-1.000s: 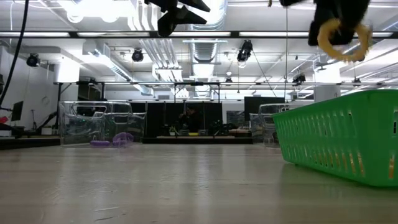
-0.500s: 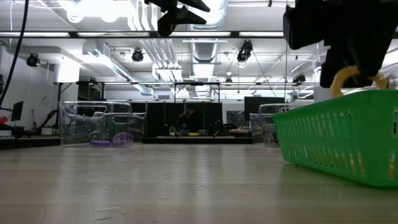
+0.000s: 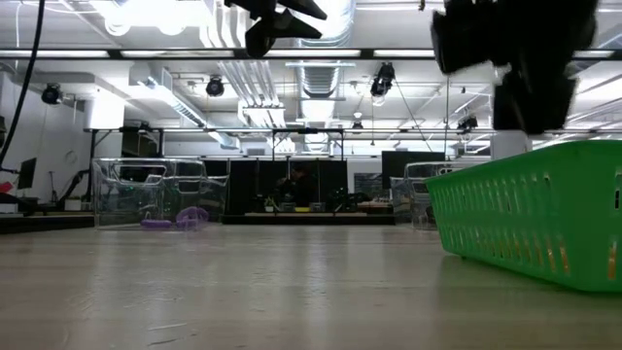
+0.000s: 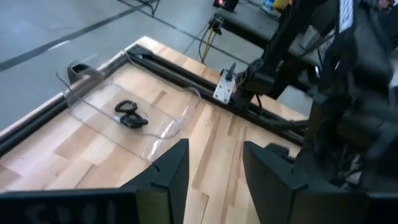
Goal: Sort spring keychains
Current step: Return to Home Position
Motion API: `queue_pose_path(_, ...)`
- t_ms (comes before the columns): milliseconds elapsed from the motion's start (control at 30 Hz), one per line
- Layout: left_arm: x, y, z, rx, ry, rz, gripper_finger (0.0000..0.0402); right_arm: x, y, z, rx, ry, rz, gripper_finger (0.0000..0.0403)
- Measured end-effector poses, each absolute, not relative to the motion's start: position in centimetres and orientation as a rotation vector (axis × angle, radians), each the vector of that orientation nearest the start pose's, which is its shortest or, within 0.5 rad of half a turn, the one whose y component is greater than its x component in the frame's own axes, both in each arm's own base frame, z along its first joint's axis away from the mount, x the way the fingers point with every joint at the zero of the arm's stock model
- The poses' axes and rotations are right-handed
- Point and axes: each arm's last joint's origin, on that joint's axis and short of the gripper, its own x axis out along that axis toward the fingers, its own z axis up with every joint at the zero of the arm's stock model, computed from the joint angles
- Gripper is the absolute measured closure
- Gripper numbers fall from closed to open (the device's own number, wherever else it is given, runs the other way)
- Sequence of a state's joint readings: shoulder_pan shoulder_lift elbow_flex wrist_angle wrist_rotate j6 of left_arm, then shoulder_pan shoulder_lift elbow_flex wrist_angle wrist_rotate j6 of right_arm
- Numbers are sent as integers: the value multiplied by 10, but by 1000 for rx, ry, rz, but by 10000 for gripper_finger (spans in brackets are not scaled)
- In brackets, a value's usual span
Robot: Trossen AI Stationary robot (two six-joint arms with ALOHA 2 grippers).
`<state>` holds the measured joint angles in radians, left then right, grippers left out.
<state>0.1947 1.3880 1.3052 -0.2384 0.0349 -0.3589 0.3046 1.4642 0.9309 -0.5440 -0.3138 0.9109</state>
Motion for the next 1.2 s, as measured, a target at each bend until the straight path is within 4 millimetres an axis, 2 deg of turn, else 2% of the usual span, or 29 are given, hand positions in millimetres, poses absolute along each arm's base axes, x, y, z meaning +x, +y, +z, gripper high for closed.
queue_pose_path(133, 305, 58, 367, -399, 352, 177, 294, 272, 86, 232, 791, 1176, 66, 279)
queue_pose_path(267, 300, 57, 359, -355, 455, 151, 373, 281, 72, 244, 714, 1103, 108, 369)
queue_pose_path(300, 299, 57, 357, -355, 479, 150, 387, 284, 67, 246, 683, 1078, 109, 381)
queue_pose_path(433, 295, 59, 358, -376, 494, 97, 398, 289, 49, 258, 557, 970, 31, 393)
queue_pose_path(633, 273, 54, 375, -346, 423, 26, 401, 286, 26, 295, 448, 707, 59, 394)
queue_pose_path(800, 237, 53, 380, -349, 284, 59, 401, 262, 5, 327, 387, 507, -110, 394)
queue_pose_path(900, 212, 49, 378, -348, 201, 66, 401, 242, -5, 344, 338, 399, -314, 394)
queue_pose_path(1033, 183, 42, 366, -338, 169, 64, 401, 214, -14, 363, 172, 302, -577, 394)
queue_pose_path(1200, 163, 37, 339, -333, 185, 100, 401, 181, -15, 378, 11, 297, -572, 394)
